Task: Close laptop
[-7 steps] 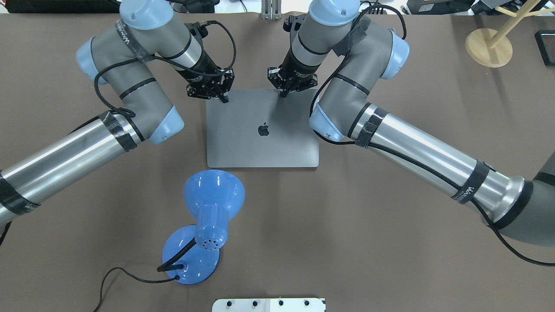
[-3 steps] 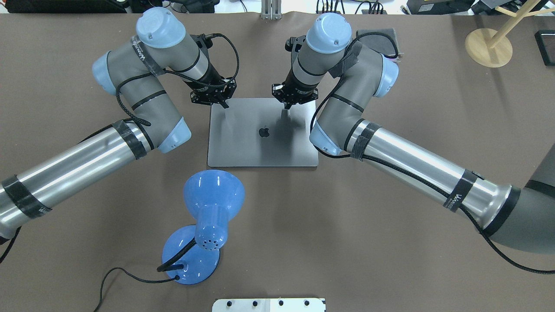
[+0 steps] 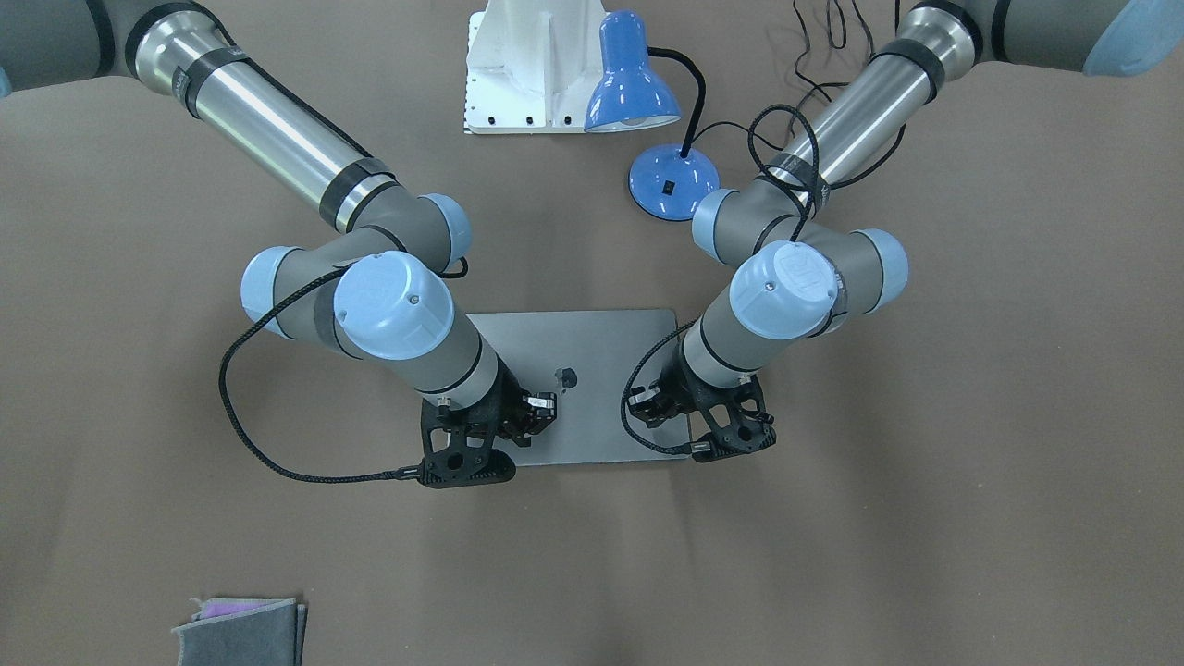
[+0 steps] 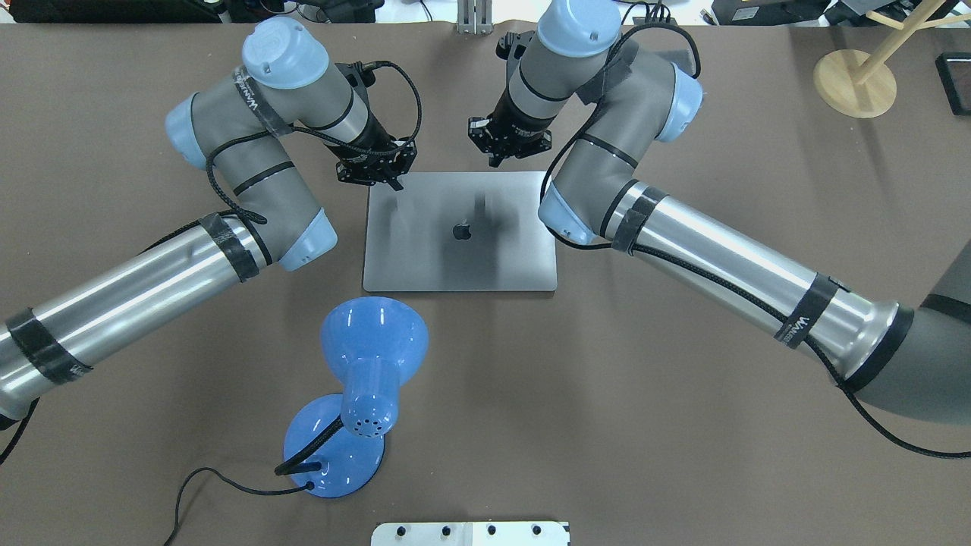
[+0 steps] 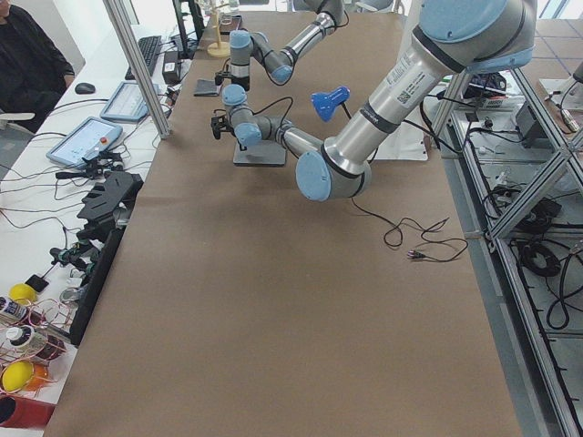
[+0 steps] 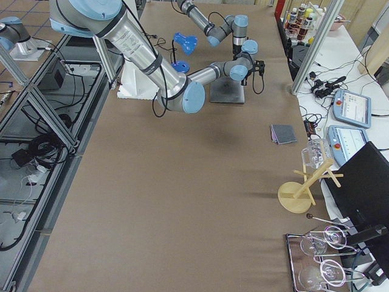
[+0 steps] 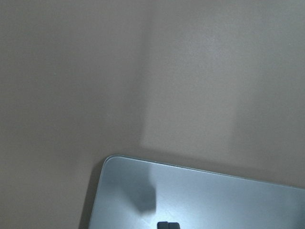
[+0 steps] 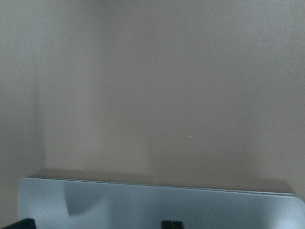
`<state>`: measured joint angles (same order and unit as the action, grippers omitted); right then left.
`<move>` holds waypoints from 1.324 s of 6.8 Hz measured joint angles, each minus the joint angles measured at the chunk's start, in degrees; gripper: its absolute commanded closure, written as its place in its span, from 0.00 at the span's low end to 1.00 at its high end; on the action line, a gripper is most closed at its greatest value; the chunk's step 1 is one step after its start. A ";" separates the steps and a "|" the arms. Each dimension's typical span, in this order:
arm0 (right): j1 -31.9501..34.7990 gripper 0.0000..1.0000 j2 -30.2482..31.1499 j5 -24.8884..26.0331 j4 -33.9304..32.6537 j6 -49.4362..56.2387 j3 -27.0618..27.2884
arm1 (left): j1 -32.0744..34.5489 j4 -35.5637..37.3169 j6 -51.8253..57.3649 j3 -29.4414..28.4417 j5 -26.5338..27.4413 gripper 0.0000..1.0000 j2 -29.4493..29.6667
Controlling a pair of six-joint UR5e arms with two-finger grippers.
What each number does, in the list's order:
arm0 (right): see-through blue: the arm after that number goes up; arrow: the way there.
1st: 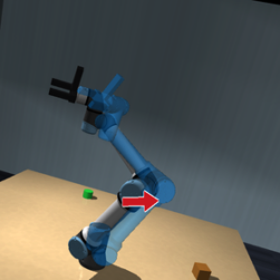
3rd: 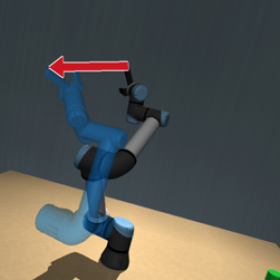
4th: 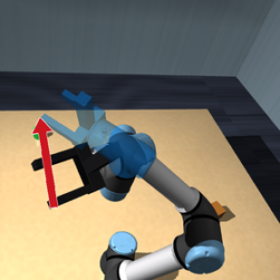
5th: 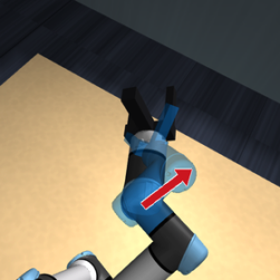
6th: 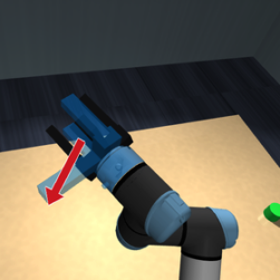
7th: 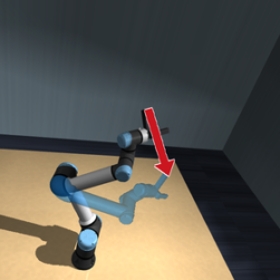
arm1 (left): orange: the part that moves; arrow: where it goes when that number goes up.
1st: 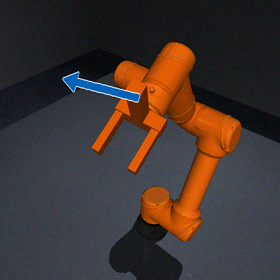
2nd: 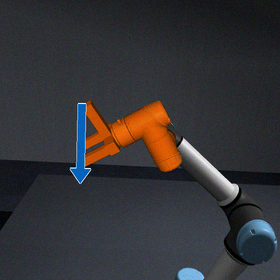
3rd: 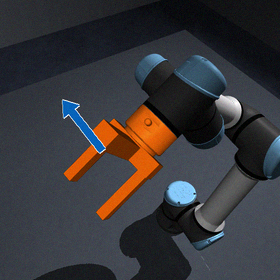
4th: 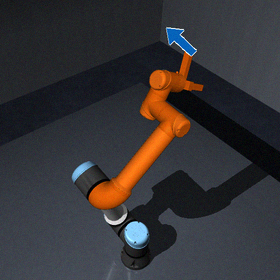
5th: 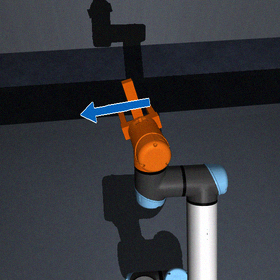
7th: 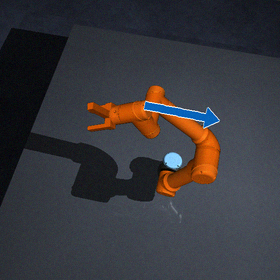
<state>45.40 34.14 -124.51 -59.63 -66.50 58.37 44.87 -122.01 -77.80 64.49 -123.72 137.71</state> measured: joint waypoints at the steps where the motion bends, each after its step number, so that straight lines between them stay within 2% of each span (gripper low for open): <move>1: 2.01 0.00 0.34 -2.78 -1.43 -0.35 2.66 | 0.38 0.27 -0.29 2.16 0.03 0.01 -0.50; 3: 4.97 0.00 3.58 -4.42 -8.89 2.02 12.11 | 3.34 2.35 0.00 11.13 0.27 0.01 -5.93; 4: 7.38 0.00 6.34 -4.65 -15.48 6.88 18.05 | 6.78 5.87 2.62 17.26 0.09 0.01 -10.10; 5: 10.57 0.00 10.61 -4.97 -22.52 13.86 24.96 | 10.28 13.63 8.96 24.10 -0.07 0.01 -13.33; 6: 14.20 0.00 15.47 -5.03 -29.71 22.35 31.32 | 14.02 26.27 18.19 31.98 -0.08 0.01 -15.36; 7: 17.88 0.00 19.33 -5.03 -35.29 30.12 35.06 | 17.82 38.03 26.26 38.39 -0.10 0.01 -16.42; 8: 21.98 0.00 23.26 -5.11 -39.83 38.39 37.42 | 21.76 46.34 33.37 43.21 -0.18 0.01 -18.43; 9: 25.55 0.00 27.16 -5.30 -42.80 46.01 38.51 | 25.32 49.66 40.32 45.75 -0.64 0.01 -22.22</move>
<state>70.95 61.30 -129.82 -102.44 -20.49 96.89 70.20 -72.35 -37.48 110.24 -124.36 115.49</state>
